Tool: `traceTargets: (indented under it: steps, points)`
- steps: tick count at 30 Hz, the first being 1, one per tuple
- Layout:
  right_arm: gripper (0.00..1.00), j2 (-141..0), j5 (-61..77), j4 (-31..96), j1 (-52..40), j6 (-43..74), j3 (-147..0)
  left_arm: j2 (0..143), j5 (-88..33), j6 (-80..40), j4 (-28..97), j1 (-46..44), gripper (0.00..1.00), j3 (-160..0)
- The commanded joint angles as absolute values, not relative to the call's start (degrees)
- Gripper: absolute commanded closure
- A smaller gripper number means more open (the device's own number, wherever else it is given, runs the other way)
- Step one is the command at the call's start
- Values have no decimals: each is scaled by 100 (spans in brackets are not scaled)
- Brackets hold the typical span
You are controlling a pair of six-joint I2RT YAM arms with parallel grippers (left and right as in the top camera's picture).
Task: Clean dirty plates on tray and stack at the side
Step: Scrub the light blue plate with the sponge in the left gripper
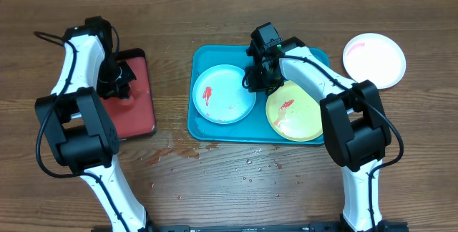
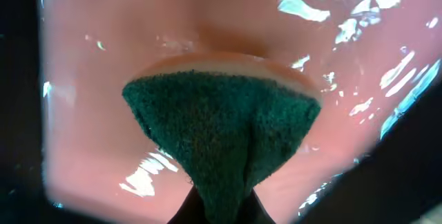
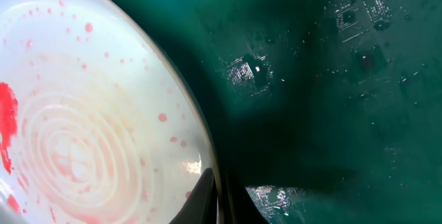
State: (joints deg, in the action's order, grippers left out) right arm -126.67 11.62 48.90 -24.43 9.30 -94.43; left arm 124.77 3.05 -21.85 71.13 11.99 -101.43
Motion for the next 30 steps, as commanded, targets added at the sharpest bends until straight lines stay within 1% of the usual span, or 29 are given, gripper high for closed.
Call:
traceTargets:
  steps: [1,5,8,14,18,22,26,30]
  points:
    - [95,-12733,1020,4943,-2523,1092,-9380,12049,-91,-1911,7314,1140,96,-10659]
    - [96,-12733,1031,4925,-2523,1092,-9380,11723,-904,-1551,7478,1002,96,-10761]
    - [96,-12733,1028,4818,-2523,1175,-9380,11677,-1264,-1520,7765,740,96,-10761]
    - [96,-12733,1031,4650,-2523,1225,-9380,11688,-1468,-1522,7819,-228,96,-10471]
    - [96,-12733,1031,4659,-2523,1234,-9380,11688,-1444,-1579,7439,-974,96,-10272]
    - [96,-12733,1033,4727,-2521,1380,-9380,11690,-1243,-2003,6829,-1573,96,-10025]
    - [96,-12733,1031,4858,-2510,1396,-9380,11690,-823,-2327,6117,-1994,96,-9590]
    - [96,-12733,1028,4987,-2499,1393,-9380,11690,-576,-2799,5575,-2163,96,-9059]
